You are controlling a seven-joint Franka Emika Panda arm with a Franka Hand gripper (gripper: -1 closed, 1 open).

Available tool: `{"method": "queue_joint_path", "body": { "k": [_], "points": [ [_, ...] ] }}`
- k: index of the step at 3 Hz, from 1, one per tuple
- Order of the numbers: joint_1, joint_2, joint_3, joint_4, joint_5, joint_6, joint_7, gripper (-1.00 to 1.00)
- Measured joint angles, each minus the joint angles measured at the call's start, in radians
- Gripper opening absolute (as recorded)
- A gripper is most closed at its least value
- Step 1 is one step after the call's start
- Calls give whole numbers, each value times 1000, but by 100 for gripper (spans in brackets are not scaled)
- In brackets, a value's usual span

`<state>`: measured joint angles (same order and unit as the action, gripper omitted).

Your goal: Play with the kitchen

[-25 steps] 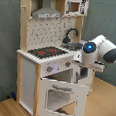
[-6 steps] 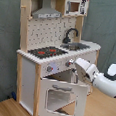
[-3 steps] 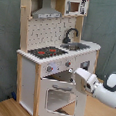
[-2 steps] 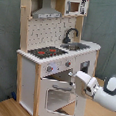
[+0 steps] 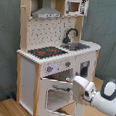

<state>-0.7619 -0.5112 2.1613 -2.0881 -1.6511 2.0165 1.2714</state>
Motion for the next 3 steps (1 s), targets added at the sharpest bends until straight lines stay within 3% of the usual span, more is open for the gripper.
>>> {"method": "queue_joint_path", "body": {
  "k": [3],
  "points": [
    [-133,-105,112,64,80,76,208,100]
  ]
}}
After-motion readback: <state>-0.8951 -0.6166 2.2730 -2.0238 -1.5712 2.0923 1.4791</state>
